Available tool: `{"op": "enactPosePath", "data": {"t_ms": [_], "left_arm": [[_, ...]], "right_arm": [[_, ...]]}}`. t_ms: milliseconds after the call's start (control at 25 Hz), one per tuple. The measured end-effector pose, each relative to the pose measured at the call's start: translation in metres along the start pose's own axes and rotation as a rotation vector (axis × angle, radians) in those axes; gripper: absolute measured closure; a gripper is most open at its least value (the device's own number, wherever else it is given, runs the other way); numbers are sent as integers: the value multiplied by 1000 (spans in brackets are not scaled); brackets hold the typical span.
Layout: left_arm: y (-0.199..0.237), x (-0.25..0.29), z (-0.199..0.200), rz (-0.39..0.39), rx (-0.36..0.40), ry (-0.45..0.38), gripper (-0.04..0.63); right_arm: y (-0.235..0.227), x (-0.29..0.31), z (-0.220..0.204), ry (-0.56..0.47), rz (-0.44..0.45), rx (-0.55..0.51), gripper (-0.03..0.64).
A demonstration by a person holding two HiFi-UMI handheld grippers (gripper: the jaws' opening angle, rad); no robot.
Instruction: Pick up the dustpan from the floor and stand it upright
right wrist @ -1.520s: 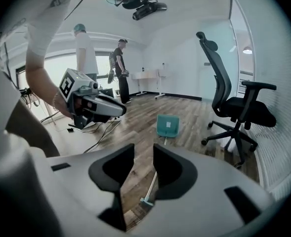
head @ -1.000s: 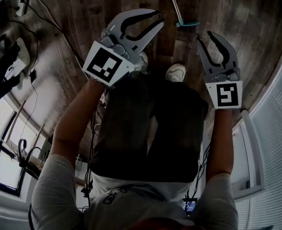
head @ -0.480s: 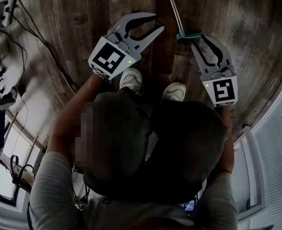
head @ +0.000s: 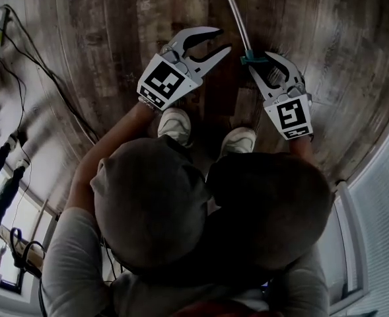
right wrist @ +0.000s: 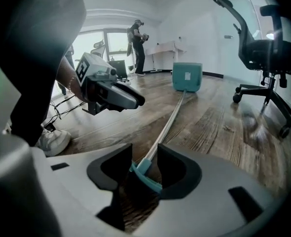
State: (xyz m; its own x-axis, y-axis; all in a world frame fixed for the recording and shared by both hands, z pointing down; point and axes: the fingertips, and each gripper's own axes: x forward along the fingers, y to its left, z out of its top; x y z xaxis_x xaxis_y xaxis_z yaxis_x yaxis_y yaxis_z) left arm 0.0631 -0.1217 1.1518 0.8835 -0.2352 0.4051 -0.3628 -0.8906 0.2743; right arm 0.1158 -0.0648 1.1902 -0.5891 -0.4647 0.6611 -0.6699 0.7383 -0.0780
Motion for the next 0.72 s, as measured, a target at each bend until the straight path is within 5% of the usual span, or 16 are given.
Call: {"op": "enactPosePath", "data": {"t_ms": [720], "left_arm": [[-2, 1, -37, 18, -38, 60, 454]], "right_arm": [[5, 28, -67, 324, 36, -168, 433]]}}
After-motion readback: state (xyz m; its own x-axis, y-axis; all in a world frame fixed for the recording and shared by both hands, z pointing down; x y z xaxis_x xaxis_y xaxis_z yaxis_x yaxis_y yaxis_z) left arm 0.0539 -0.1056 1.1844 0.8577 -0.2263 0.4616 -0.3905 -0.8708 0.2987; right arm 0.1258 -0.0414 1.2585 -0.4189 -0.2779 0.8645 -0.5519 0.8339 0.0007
